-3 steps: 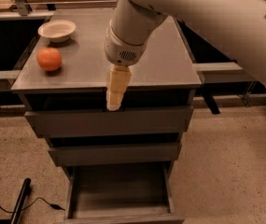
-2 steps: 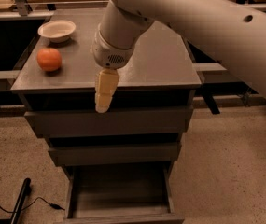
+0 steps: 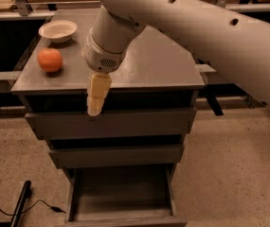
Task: Place orange into bottom drawer
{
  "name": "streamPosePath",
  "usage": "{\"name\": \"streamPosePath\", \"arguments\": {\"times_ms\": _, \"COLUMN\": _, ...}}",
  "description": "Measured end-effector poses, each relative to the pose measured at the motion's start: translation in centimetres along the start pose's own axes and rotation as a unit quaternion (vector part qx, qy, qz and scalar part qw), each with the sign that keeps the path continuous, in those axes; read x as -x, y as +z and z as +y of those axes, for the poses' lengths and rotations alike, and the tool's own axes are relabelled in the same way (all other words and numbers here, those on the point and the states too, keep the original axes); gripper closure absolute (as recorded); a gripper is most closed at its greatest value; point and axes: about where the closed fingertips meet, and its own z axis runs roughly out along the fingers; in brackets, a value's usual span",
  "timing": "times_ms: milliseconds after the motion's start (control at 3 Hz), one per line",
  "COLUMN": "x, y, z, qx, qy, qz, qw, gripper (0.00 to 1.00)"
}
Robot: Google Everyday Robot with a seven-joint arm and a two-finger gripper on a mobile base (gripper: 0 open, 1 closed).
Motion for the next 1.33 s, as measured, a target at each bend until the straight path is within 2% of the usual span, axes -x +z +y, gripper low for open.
{"name": "streamPosePath", "arguments": {"times_ms": 333, "x": -3.1, "y": 7.4, "z": -2.6, "qx": -0.013, "qy": 0.006, "qz": 0.004, "qw": 0.9999, "gripper": 0.00}}
{"name": "streamPosePath", "arguments": {"times_ms": 667, "x": -2.6, "y": 7.5, "z": -3.4, "qx": -0.027, "qy": 0.008, "qz": -0.008, "qw": 0.9996, "gripper": 0.00}}
{"name": "streamPosePath", "arguments": {"times_ms": 1333, "x": -2.3, "y": 7.0, "z": -4.0, "qx": -0.034, "qy": 0.003, "qz": -0.005, "qw": 0.9994, "gripper": 0.00}}
